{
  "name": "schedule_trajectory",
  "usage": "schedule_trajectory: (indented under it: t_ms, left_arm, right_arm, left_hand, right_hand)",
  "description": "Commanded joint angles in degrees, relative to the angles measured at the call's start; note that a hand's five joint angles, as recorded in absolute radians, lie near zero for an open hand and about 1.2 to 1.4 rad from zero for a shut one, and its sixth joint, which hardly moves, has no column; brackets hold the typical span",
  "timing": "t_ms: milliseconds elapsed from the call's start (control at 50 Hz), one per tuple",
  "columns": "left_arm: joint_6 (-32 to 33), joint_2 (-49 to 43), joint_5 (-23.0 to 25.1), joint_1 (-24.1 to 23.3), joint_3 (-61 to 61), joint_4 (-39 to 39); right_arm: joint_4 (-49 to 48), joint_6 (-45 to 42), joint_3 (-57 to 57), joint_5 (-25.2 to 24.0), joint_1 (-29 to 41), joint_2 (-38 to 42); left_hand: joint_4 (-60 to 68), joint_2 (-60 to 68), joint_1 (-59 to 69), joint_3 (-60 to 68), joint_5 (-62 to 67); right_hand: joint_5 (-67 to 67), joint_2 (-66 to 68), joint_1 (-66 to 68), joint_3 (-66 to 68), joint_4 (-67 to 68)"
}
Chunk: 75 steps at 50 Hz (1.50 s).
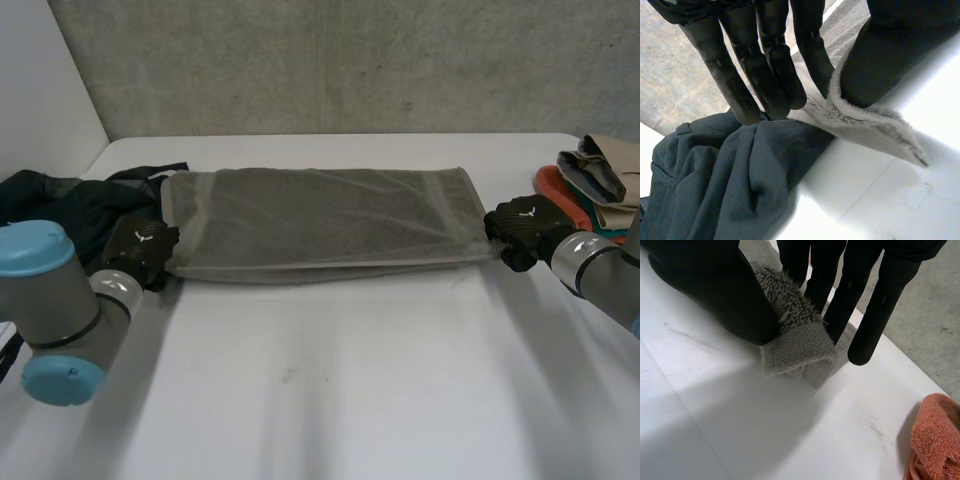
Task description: Fold the laundry.
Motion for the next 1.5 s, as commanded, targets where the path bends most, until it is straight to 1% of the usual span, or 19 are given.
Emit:
schedule_trajectory:
  t_ms: [20,120,220,280,360,520,600,740,900,920,940,960,1000,1020,1100,1200,1340,1400,1500]
  left_arm:
    - [0.68,8.42,1.95,0.95,-4.15,-8.10]
    - [7.61,17.47,2.74,0.34,-8.02,-21.89]
    - [21.39,22.06,2.92,-0.45,-11.71,-41.11]
    - [25.46,21.97,2.92,-1.15,-11.81,-45.46]
    - [27.84,19.26,2.48,-3.17,-8.04,-42.93]
    - [25.56,6.17,-0.07,-7.13,8.31,-28.78]
    - [25.38,-4.45,-0.51,-8.62,20.67,-20.18]
    - [26.61,-17.99,-2.09,-10.29,36.86,-17.43]
    - [26.44,-27.51,-3.76,-10.74,49.27,-13.65]
    - [26.26,-28.03,-3.85,-10.74,49.63,-13.74]
    - [26.17,-28.39,-3.94,-10.82,49.72,-13.83]
    - [26.00,-28.74,-3.85,-10.91,49.46,-13.57]
    - [26.17,-28.65,-3.76,-11.17,48.58,-13.39]
    - [26.08,-28.39,-3.76,-11.35,48.23,-13.22]
    - [25.73,-26.02,-3.67,-11.79,46.03,-10.23]
    - [23.37,-21.98,-4.11,-11.27,41.91,-6.54]
    - [20.11,-20.39,-4.20,-10.82,39.18,-6.27]
    - [19.41,-19.87,-4.46,-10.91,38.38,-6.53]
    - [15.90,-15.75,-5.78,-11.53,34.53,-6.53]
  right_arm:
    - [8.06,-5.04,0.57,0.09,-0.17,-3.40]
    - [22.02,-16.54,2.67,1.23,-2.37,-7.71]
    - [40.39,-34.80,8.12,4.48,-5.09,-11.05]
    - [39.55,-37.05,8.04,5.28,-5.19,-11.32]
    - [33.75,-30.82,4.62,5.72,-3.96,-9.04]
    - [24.70,-19.38,-2.67,7.83,-0.97,-1.74]
    - [15.49,-14.56,-7.67,9.40,-0.09,2.73]
    - [7.65,-10.33,-16.28,12.13,1.76,10.99]
    - [0.70,-9.80,-23.07,16.53,2.81,17.51]
    - [0.00,-9.80,-23.33,17.14,2.90,17.86]
    - [-0.53,-9.88,-23.51,17.58,3.08,18.21]
    - [-1.15,-9.97,-23.77,18.45,3.69,18.73]
    - [-1.50,-9.97,-23.86,19.25,4.13,18.83]
    - [-1.59,-9.97,-23.78,19.25,4.22,18.74]
    - [-1.24,-9.18,-23.34,18.64,3.78,16.02]
    - [2.17,-6.11,-21.67,13.91,3.43,11.72]
    - [5.71,-5.49,-24.47,7.66,3.17,15.04]
    - [2.11,-4.44,-27.81,8.61,2.90,18.30]
    - [-5.62,1.87,-24.76,15.37,1.76,16.47]
  left_hand:
    - [11.35,11.58,13.42,11.86,13.49]
    - [11.35,11.58,13.42,11.86,13.49]
    - [11.35,11.58,13.42,11.86,13.49]
    - [11.35,11.58,13.42,11.86,13.49]
    - [11.35,11.58,13.42,11.86,13.49]
    - [11.35,11.58,13.42,11.86,13.49]
    - [11.35,11.58,13.42,11.86,13.49]
    - [11.35,11.58,13.42,11.86,13.49]
    - [11.35,11.58,13.42,11.86,13.49]
    - [11.35,11.58,13.42,11.86,13.49]
    - [9.70,9.93,11.77,10.21,11.85]
    - [-20.95,-20.73,-18.88,-20.44,-18.81]
    - [-53.58,-53.36,-51.52,-53.08,-51.44]
    - [-58.65,-58.42,-56.58,-58.14,-56.51]
    - [-58.65,-58.42,-56.58,-58.14,-56.51]
    - [-58.65,-58.42,-56.58,-58.14,-56.51]
    - [-58.65,-58.42,-56.58,-58.14,-56.51]
    - [-58.65,-58.42,-56.58,-58.14,-56.51]
    - [-58.65,-58.42,-56.58,-58.14,-56.51]
  right_hand:
    - [11.47,12.68,15.87,11.79,11.41]
    - [11.47,12.68,15.87,11.79,11.41]
    - [11.47,12.68,15.87,11.79,11.41]
    - [11.47,12.68,15.87,11.79,11.41]
    - [11.47,12.68,15.87,11.79,11.41]
    - [11.47,12.68,15.87,11.79,11.41]
    - [11.47,12.68,15.87,11.79,11.41]
    - [11.47,12.68,15.87,11.79,11.41]
    - [11.47,12.68,15.87,11.79,11.41]
    - [-1.71,-0.50,2.69,-1.39,-1.77]
    - [-22.99,-21.78,-18.59,-22.67,-23.05]
    - [-58.53,-57.32,-54.13,-58.21,-58.59]
    - [-58.53,-57.32,-54.13,-58.21,-58.59]
    - [-58.53,-57.32,-54.13,-58.21,-58.59]
    - [-58.53,-57.32,-54.13,-58.21,-58.59]
    - [-58.53,-57.32,-54.13,-58.21,-58.59]
    - [-58.53,-57.32,-54.13,-58.21,-58.59]
    - [-58.53,-57.32,-54.13,-58.21,-58.59]
    - [-58.53,-57.32,-54.13,-58.21,-58.59]
